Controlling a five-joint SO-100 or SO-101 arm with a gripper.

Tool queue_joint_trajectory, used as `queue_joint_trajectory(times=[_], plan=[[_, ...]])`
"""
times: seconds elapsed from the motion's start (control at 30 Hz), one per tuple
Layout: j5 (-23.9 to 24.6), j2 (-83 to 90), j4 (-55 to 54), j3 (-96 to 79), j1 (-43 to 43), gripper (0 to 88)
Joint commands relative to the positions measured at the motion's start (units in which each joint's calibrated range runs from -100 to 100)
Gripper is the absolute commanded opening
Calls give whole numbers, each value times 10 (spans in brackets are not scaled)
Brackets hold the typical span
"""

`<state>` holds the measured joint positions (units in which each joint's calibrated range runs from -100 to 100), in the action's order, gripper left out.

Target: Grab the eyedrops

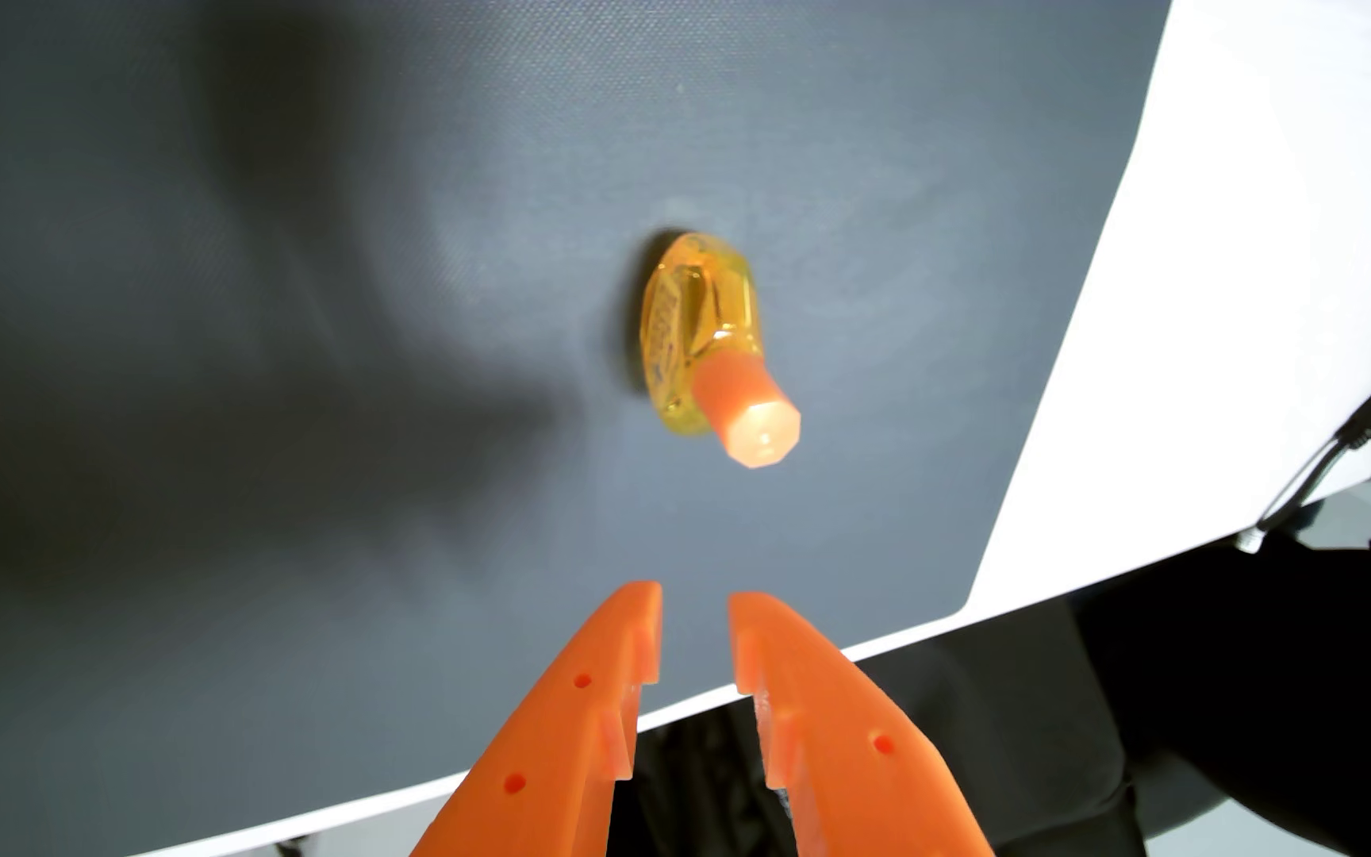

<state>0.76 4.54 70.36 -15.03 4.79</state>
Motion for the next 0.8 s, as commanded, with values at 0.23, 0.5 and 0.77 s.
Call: queue_joint_trajectory(times=[0.23, 0.5, 0.77], plan=[[1, -38, 45, 111, 23, 169], [16, -119, 71, 180, 18, 169], [18, -209, 165, 304, 16, 169]])
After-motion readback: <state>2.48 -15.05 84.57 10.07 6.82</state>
